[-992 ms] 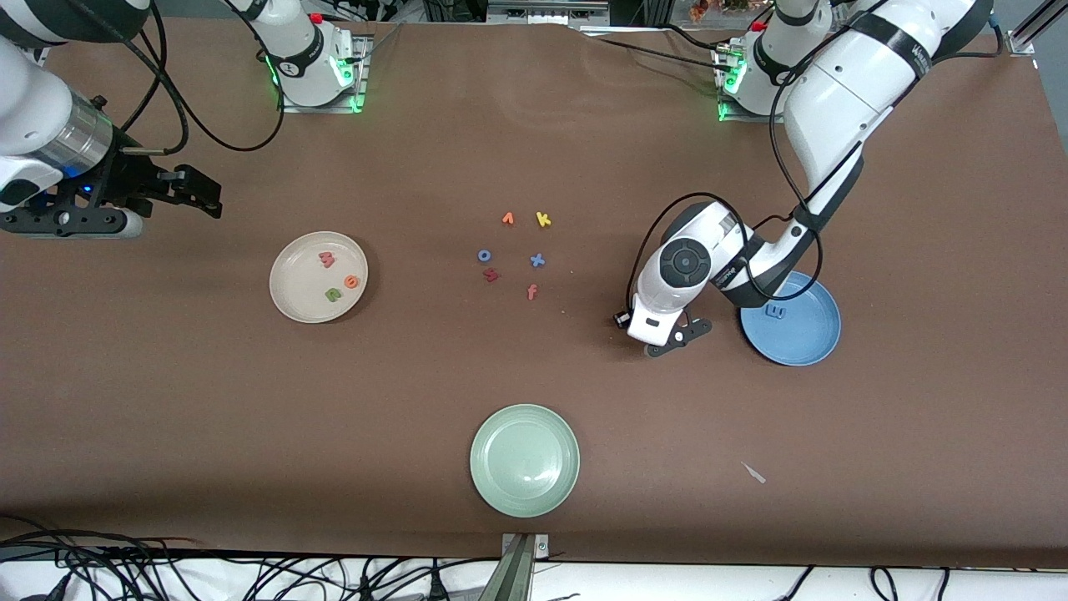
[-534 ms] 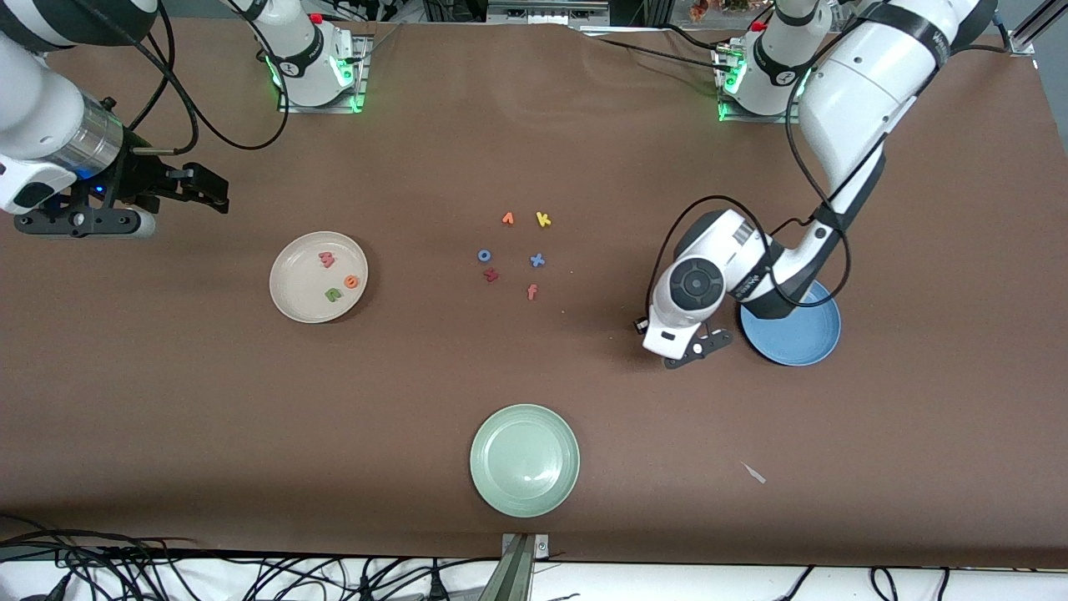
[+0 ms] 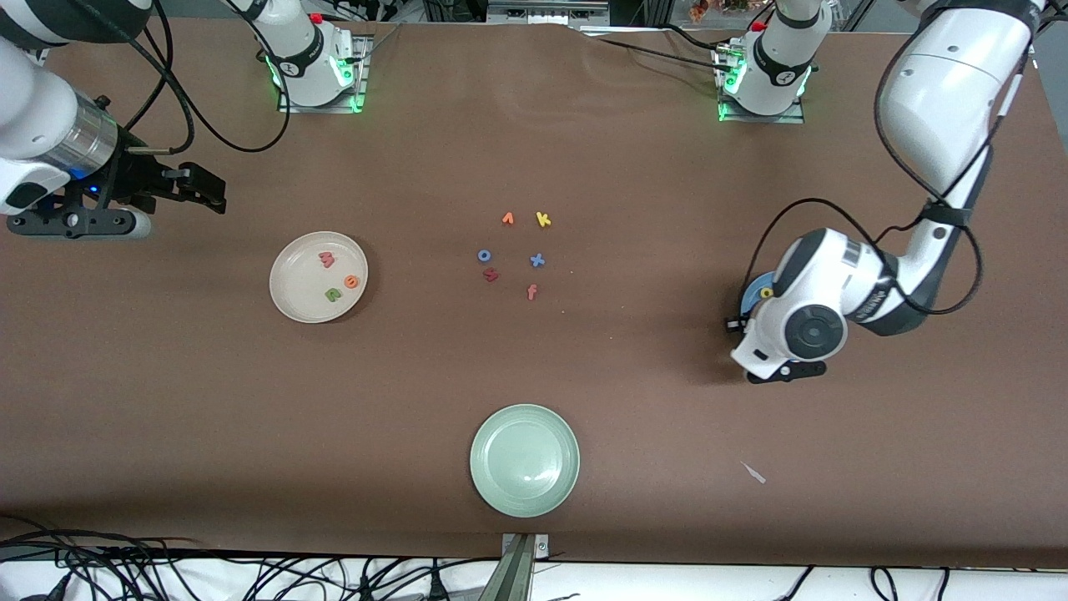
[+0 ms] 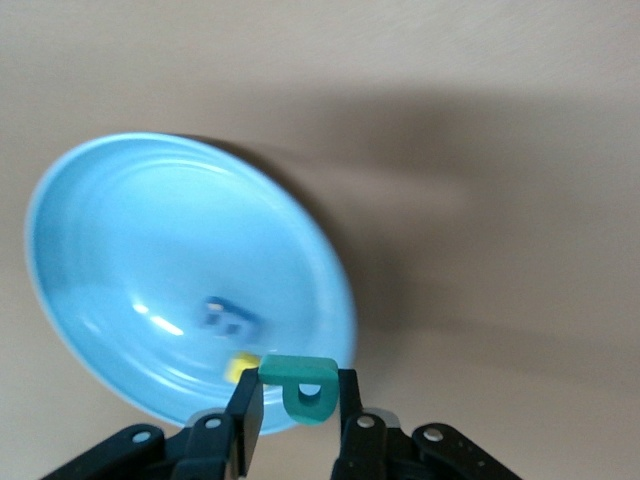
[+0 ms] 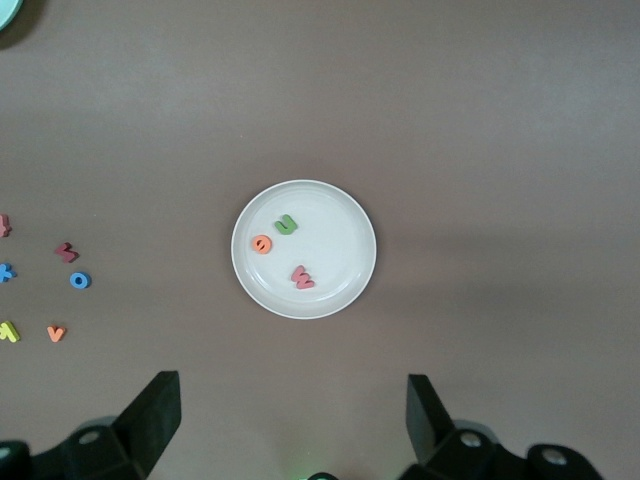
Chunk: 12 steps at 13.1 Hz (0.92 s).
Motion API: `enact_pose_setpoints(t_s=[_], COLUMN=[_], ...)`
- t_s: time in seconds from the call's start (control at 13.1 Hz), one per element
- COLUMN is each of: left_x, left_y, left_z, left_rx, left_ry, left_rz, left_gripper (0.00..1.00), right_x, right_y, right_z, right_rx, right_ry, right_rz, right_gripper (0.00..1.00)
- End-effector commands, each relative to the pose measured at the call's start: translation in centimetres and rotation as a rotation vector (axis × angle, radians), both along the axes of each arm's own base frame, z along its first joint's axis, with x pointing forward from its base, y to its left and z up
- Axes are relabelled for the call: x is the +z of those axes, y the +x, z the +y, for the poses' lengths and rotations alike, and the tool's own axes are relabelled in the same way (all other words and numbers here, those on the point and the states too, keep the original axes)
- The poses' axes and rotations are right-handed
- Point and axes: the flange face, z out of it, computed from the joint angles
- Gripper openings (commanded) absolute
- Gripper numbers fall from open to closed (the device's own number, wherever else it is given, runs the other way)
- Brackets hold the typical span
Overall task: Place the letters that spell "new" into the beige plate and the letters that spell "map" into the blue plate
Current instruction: 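Return the right gripper to rest while the left gripper drops the p on blue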
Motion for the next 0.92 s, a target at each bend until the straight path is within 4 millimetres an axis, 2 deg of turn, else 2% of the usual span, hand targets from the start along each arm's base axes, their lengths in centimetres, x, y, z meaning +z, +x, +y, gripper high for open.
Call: enact_pose_setpoints(t_s=[0.0, 0.08, 0.15, 0.38, 0.53, 0.84], left_x=[-0.5, -1.2, -1.2, 0.2, 2.1, 5.8], left_y=[-0.3, -0.5, -0.4, 0.1, 1.0, 2.3], left_z=[3.5, 4.3, 4.5, 5.7, 6.9, 10.8], left_rx=[-0.117, -0.142, -0.147, -0.127, -0.1, -0.069], left_ry=[-0.05, -0.062, -0.067, -0.058, -0.056, -0.065], left_rz=[0.072, 0.09, 0.093, 0.081, 0.058, 0.08], left_gripper=[0.37, 0.64, 1.0, 1.0, 1.0, 1.0], right_x=[1.4, 1.5, 1.5, 1.4, 1.4, 0.9], right_y=[1.0, 1.1, 1.1, 1.3, 1.2, 1.5], right_z=[0.1, -0.2, -0.5, -0.4, -0.4, -0.5], right_rx=[0.012, 0.006, 0.001, -0.007, -0.005, 0.003], right_ry=[-0.002, -0.005, -0.003, -0.003, -0.005, -0.031], right_rz=[-0.014, -0.016, -0.016, -0.024, -0.022, -0.021], right_gripper=[1.0, 1.0, 1.0, 1.0, 1.0, 1.0])
